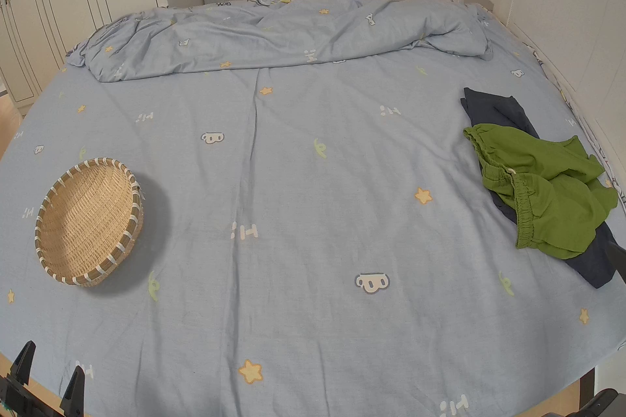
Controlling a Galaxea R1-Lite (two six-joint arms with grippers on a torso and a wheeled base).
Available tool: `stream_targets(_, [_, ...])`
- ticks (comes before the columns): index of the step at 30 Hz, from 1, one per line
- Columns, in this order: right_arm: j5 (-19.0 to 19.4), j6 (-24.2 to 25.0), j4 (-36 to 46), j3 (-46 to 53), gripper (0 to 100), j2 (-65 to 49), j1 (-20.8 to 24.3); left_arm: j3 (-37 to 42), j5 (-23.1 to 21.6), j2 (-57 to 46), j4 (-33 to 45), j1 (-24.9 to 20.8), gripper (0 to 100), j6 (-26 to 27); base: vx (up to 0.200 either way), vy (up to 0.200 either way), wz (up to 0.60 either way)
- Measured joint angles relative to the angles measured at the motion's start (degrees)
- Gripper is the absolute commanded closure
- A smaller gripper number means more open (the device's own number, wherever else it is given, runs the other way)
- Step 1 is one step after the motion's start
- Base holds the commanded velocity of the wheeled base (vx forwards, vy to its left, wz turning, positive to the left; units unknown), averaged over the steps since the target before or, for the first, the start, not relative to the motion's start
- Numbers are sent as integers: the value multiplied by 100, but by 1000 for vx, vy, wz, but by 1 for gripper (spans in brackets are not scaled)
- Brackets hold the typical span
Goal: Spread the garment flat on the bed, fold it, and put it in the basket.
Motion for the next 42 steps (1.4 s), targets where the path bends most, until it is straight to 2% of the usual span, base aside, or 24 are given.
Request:
stream_targets(11, [-450, -386, -625, -1223, 0, 3110, 155, 0, 0, 0, 0, 2, 0, -2, 0, 0, 0])
stream_targets(25, [-1063, -728, -1220, -3596, 0, 6728, 358, 0, 0, 0, 2, 5, 0, 0, 0, 0, 0])
stream_targets(31, [-1334, -763, -1280, -4092, 0, 7395, 384, 0, 2, 0, 2, 2, 0, 0, 0, 0, 0])
stream_targets(37, [-1364, -769, -1271, -4212, 0, 7596, 340, 0, 0, 0, 2, 2, 0, 0, 0, 0, 0])
stream_targets(42, [-1588, -813, -1271, -4261, 0, 7652, 249, 0, 0, 0, 2, 2, 0, 0, 0, 0, 0])
